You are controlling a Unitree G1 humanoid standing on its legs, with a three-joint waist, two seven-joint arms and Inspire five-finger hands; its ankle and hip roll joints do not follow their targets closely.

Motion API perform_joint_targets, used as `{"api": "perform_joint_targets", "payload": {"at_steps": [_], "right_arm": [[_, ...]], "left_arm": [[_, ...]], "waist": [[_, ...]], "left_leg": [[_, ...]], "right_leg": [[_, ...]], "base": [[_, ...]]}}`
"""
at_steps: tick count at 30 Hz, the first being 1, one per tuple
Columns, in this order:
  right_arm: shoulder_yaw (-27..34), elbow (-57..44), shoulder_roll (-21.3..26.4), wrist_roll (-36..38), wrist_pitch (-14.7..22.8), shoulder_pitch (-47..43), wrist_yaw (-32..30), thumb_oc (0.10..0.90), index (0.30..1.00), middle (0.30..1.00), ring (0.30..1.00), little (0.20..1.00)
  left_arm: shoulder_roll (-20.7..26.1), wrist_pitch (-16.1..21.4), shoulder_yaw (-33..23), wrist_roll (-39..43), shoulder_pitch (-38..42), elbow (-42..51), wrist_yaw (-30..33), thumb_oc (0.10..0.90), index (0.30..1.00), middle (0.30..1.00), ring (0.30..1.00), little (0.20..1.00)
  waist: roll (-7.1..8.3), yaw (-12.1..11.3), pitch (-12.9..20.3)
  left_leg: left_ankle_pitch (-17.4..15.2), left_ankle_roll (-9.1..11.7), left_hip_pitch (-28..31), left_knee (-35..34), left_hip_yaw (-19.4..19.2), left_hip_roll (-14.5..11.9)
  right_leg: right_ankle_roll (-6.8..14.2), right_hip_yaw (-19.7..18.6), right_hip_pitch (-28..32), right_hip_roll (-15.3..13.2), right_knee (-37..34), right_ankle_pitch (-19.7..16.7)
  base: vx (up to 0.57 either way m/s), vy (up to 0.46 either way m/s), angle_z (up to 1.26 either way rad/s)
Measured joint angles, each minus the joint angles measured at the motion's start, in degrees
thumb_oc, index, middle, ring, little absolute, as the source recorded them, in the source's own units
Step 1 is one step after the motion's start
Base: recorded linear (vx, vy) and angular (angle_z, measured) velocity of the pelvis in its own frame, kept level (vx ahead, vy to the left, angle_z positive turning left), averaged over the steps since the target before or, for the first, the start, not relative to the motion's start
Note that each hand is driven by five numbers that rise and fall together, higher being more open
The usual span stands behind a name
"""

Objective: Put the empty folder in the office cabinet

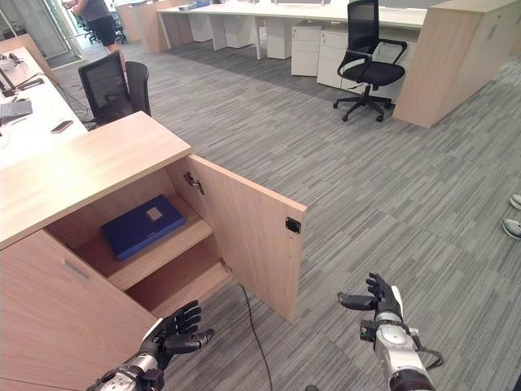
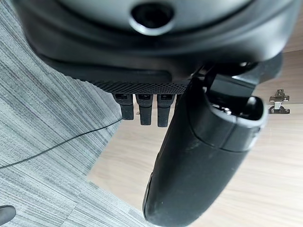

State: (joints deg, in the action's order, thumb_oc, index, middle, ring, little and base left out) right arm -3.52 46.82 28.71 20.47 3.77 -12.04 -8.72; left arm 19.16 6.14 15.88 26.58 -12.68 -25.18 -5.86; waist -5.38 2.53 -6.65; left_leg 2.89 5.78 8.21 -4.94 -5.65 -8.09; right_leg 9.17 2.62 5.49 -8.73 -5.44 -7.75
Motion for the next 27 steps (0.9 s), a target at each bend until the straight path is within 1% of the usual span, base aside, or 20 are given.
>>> {"api": "perform_joint_targets", "payload": {"at_steps": [3,5,6,8,11,13,17,19,24,27], "right_arm": [[-0.89,0.0,0.04,0.04,-0.03,-1.85,0.07,0.8,0.9,0.9,0.9,0.9],[-4.55,-0.04,-0.27,0.09,-0.1,-2.92,0.68,0.8,0.9,0.9,0.9,0.9],[-5.32,-0.08,-0.38,0.1,-0.1,-2.93,1.03,0.8,0.9,0.9,0.9,0.9],[-8.08,-2.03,-1.39,0.07,-0.95,-3.28,0.77,0.8,0.9,0.9,0.9,0.9],[-9.29,-4.7,-3.93,0.29,-0.96,-3.28,1.51,0.8,0.9,0.9,0.9,0.9],[-9.87,-6.62,-6.47,0.63,-0.98,-3.24,2.06,0.8,0.9,0.9,0.9,0.9],[-11.58,-7.98,-8.35,1.21,-1.06,-3.07,2.46,0.8,0.9,0.9,0.9,0.9],[-11.9,-8.34,-8.32,1.88,-1.07,-2.52,2.68,0.8,0.9,0.9,0.9,0.9],[-13.36,-11.81,-8.14,2.07,-1.27,1.32,2.94,0.8,0.9,0.9,0.9,0.9],[-13.71,-12.34,-8.14,2.01,-1.38,1.88,3.37,0.8,0.9,0.9,0.9,0.9]], "left_arm": [[0.0,-0.05,0.09,0.0,-0.05,-0.12,-0.79,0.8,0.9,0.9,0.9,0.9],[0.01,-0.12,0.12,-0.03,-0.32,-1.5,-1.02,0.8,0.9,0.9,0.9,0.9],[0.01,-0.6,0.14,-0.04,-0.39,-1.61,-1.03,0.8,0.9,0.9,0.9,0.9],[-0.01,-0.94,0.17,-0.34,-0.66,-3.03,-1.01,0.8,0.9,0.9,0.9,0.9],[-0.01,-1.37,0.23,-0.51,-1.21,-4.14,-0.82,0.8,0.9,0.9,0.9,0.9],[-0.05,-1.44,0.24,-0.88,-1.73,-4.13,-0.8,0.8,0.9,0.9,0.9,0.9],[-0.11,-1.62,-0.12,-2.15,-2.05,-4.11,-0.47,0.8,0.9,0.9,0.9,0.9],[-0.14,-1.71,-0.18,-2.25,-2.09,-4.11,0.44,0.8,0.9,0.9,0.9,0.9],[-0.34,-1.71,-0.61,-2.57,-2.21,-4.15,1.05,0.8,0.9,0.9,0.9,0.9],[-0.34,-1.75,-0.74,-2.62,-2.23,-4.16,1.55,0.8,0.9,0.9,0.9,0.9]], "waist": [[0.05,-1.24,0.66],[0.3,-1.67,1.4],[0.37,-1.63,1.47],[0.52,-1.9,1.55],[0.67,-1.97,1.59],[0.73,-2.76,1.61],[0.86,-3.29,1.64],[1.1,-3.39,1.72],[2.37,-3.19,2.6],[2.6,-3.03,2.77]], "left_leg": [[0.17,0.22,-0.04,0.0,0.11,-0.12],[0.27,0.34,-0.09,0.0,0.16,-0.16],[0.28,0.34,-0.11,0.0,0.16,-0.18],[0.32,0.37,-0.13,-0.01,0.24,-0.25],[0.36,0.44,-0.14,-0.01,0.25,-0.57],[0.41,0.51,-0.15,0.0,0.27,-0.67],[0.55,0.62,-0.28,0.0,1.14,-0.69],[0.59,0.58,-0.27,0.0,1.28,-0.7],[0.8,0.61,-0.92,0.0,2.05,-0.87],[0.95,0.72,-1.07,0.0,2.69,-0.85]], "right_leg": [[0.01,0.08,0.02,0.11,0.0,0.0],[0.0,0.37,0.04,0.13,0.0,0.0],[0.0,0.37,0.04,0.13,0.0,0.0],[-0.06,0.46,0.02,0.19,0.0,-0.07],[-0.32,0.49,0.03,0.39,0.0,-0.26],[-0.64,0.63,0.06,0.59,0.0,-0.49],[-0.65,1.26,0.39,0.6,0.01,-0.43],[-0.61,1.38,0.51,0.6,0.01,-0.39],[-0.81,2.54,0.6,0.71,0.01,-0.24],[-0.81,2.67,0.62,0.71,0.01,-0.24]], "base": [[0.0,0.0,0.0],[0.01,0.003,0.05],[0.0,0.0,0.0],[0.0,0.0,0.0],[0.0,0.0,0.0],[0.0,0.003,0.02],[0.0,0.001,0.08],[-0.01,0.0,0.04],[-0.01,-0.007,0.1],[-0.01,-0.005,0.06]]}}
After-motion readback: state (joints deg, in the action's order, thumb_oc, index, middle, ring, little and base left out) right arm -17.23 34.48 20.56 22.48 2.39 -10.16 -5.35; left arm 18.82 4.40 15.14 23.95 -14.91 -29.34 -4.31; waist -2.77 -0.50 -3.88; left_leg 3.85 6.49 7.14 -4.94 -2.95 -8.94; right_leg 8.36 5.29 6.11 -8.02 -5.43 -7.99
